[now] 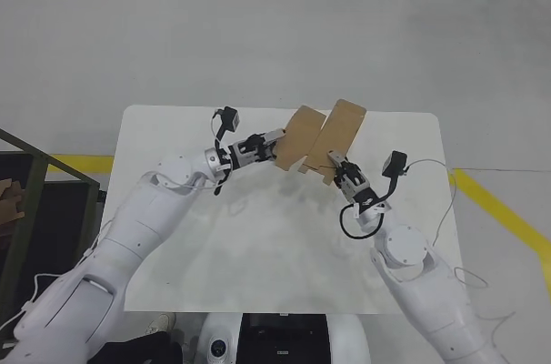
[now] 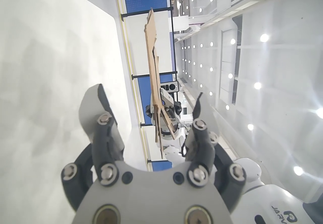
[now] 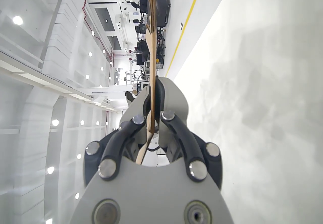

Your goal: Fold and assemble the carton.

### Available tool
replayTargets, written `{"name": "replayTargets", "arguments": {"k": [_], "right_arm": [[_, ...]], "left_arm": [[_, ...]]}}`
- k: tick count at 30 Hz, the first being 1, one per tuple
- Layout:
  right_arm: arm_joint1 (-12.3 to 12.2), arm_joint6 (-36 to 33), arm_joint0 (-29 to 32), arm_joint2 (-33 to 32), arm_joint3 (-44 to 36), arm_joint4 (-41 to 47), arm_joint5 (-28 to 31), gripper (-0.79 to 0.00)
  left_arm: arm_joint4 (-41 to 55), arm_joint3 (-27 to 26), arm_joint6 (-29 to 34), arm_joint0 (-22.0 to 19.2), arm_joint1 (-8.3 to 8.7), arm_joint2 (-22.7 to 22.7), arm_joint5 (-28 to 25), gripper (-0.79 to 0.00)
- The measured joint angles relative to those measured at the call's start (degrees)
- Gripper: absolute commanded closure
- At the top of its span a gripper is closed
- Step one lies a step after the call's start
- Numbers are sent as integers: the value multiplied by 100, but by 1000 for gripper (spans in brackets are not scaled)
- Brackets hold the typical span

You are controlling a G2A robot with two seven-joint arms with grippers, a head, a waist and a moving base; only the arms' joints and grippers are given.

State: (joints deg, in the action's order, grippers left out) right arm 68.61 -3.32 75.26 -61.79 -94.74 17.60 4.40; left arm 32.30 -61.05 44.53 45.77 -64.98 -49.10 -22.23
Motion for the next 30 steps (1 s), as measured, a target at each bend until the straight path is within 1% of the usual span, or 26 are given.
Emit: {"name": "replayTargets", "arguments": {"k": [4, 6, 7, 8, 9, 11, 12, 13, 14, 18, 21, 26, 30], "right_arm": [[29, 36, 27, 0, -5, -24, -4, 0], [41, 31, 38, 5, -15, -34, -5, 0], [48, 30, 44, 5, -24, -46, -7, 0], [54, 31, 50, 4, -30, -56, -8, 0], [59, 32, 55, 2, -34, -68, -11, 0], [71, 29, 64, -7, -43, -92, -21, 0], [76, 20, 69, -12, -47, -94, -21, -18], [82, 2, 74, -19, -48, -83, -12, -671], [87, -16, 77, -26, -47, -77, -2, -785], [99, -169, 76, -69, -35, -63, 47, -785], [89, -445, 56, -167, 16, -63, 202, -785], [23, -1186, 51, -535, 219, -44, 761, -785], [-61, -2087, 19, -839, 463, -88, 1175, -785]], "left_arm": [[36, 128, 50, -77, -85, 73, 8, -219], [52, 187, 62, -111, -123, 99, -2, -188], [62, 224, 66, -133, -147, 110, -12, -160], [68, 251, 71, -148, -163, 116, -22, -92], [79, 277, 77, -161, -179, 120, -30, 0], [100, 331, 100, -189, -212, 121, -46, 0], [105, 351, 111, -199, -224, 119, -54, 0], [106, 373, 126, -210, -238, 113, -67, 0], [106, 386, 137, -216, -247, 105, -77, 0], [129, 440, 222, -243, -263, 17, -105, 0], [136, 477, 399, -283, -239, -121, -100, 0], [-155, 641, 1239, -480, -131, -324, 186, 0], [-83, 688, 1972, -561, -65, -485, 291, 0]]}}
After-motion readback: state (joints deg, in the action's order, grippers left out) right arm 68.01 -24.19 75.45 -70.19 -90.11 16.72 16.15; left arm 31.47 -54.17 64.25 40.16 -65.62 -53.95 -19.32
